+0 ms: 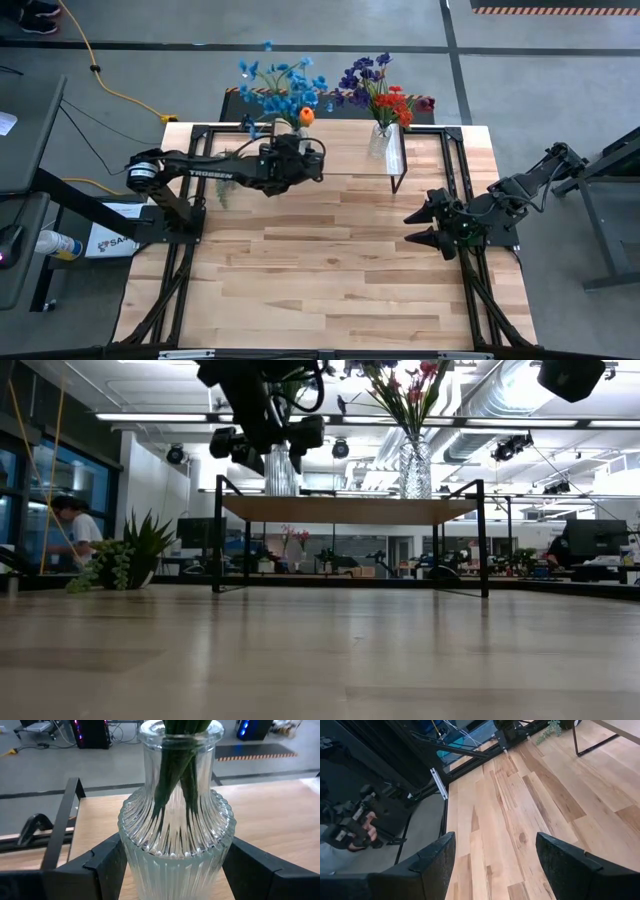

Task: Pick and place flowers into a vace then onto a shelf
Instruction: Put the transparent flower vase on the shelf

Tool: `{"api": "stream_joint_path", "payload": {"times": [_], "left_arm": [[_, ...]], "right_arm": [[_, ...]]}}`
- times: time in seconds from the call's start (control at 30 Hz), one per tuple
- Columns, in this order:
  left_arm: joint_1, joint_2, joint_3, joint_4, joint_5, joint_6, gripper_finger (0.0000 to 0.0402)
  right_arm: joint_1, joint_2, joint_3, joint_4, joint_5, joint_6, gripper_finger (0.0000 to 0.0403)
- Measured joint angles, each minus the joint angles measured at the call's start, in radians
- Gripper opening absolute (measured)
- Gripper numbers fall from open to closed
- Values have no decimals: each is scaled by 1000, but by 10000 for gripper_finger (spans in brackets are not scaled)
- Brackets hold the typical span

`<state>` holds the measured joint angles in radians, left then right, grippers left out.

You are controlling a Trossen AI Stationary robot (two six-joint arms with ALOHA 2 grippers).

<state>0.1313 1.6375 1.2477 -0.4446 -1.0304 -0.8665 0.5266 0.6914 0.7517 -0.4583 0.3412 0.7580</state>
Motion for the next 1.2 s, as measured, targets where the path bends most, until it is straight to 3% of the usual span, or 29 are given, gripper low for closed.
{"api": "stream_joint_path", "payload": {"times": [0.7, 0.93, 1.2], "left_arm": [[0, -2, -25, 33, 23, 35, 309], [0, 4, -31, 23, 82, 29, 358], [0, 2, -29, 24, 63, 29, 315]], "right_arm": [[0, 0, 0, 1, 21, 5, 266], [0, 0, 0, 8, 22, 5, 266], [0, 0, 0, 8, 16, 4, 266]]}}
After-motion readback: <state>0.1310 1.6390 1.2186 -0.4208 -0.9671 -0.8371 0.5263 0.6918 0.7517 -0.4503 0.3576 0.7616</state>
